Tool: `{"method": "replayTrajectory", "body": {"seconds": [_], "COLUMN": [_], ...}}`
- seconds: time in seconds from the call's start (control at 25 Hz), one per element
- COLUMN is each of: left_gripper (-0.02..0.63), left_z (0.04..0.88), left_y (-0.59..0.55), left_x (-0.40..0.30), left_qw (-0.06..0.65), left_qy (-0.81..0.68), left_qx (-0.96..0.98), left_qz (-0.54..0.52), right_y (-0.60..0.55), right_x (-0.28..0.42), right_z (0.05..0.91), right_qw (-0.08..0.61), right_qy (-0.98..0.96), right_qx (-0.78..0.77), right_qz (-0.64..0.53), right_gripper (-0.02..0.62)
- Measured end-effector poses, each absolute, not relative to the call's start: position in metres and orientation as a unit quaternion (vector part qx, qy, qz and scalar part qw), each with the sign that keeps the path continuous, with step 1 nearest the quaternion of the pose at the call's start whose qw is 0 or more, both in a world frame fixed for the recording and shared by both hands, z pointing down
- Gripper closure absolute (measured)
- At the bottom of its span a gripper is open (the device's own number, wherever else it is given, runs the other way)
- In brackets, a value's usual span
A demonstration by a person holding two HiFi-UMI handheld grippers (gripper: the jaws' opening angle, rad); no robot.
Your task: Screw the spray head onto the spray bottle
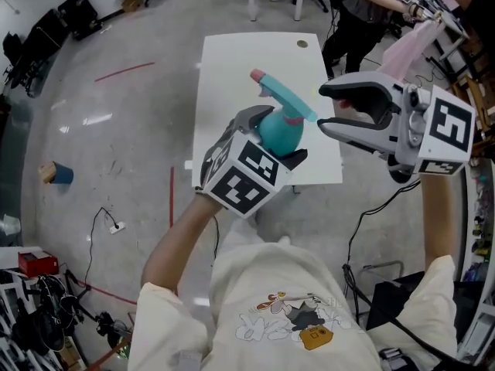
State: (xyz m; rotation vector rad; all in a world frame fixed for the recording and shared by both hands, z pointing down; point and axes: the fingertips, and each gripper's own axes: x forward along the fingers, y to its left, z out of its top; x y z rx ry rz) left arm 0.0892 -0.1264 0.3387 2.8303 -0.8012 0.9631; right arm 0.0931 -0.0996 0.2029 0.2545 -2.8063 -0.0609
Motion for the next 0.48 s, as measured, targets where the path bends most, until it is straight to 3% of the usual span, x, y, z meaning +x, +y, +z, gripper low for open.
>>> {"method": "replayTrajectory", "body": {"seconds": [0.36, 0.48], "left_gripper": [0.192, 0.192], "left_z": [0.381, 0.391], "left_y": [-0.138, -0.132], "left_x": [0.087, 0.093], "left_qw": [0.022, 0.018], "left_qy": [-0.256, -0.224], "left_qx": [0.901, 0.908], "left_qz": [0.35, 0.353], "right_y": [-0.092, -0.086], "right_x": [0.086, 0.09], "right_z": [0.216, 0.224], "right_qw": [0.391, 0.44], "right_qy": [-0.914, -0.89], "right_qx": [0.062, 0.031], "right_qz": [-0.085, -0.116], "right_gripper": [0.436, 0.436]}}
